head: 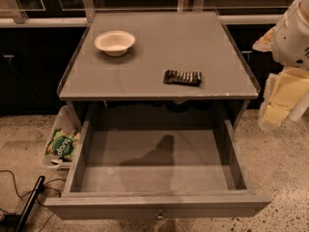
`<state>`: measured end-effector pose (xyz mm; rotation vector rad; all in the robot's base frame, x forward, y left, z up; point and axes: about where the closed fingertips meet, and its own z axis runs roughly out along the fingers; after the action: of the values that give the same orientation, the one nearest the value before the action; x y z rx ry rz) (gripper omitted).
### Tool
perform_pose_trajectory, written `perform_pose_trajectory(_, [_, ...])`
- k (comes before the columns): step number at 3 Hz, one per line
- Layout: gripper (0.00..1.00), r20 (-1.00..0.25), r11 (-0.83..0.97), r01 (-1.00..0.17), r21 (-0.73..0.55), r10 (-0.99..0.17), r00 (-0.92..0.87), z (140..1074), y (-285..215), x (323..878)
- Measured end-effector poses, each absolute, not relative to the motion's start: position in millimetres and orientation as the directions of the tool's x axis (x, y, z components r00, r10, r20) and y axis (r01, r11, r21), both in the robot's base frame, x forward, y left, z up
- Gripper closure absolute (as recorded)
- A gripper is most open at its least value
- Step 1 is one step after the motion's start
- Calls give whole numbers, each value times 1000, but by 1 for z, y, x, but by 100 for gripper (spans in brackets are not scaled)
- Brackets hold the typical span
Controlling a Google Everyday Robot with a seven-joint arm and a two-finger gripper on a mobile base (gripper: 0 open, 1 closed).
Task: Close top drawer
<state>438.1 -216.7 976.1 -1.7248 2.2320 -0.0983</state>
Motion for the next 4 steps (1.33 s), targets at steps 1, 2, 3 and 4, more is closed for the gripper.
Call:
perform_pose_trajectory(1, [0,-206,269,-929,-253,-953,-220,977,-216,438])
perform_pose_trajectory(2, [0,-201,257,-947,-194,-955,-218,941,-218,425])
perform_pose_trajectory(3, [19,-205,231,-966,-114,-957,-205,887,-221,389])
perform_pose_trajectory(4, [42,-236,215,-976,-39,-951,-200,835,-227,338])
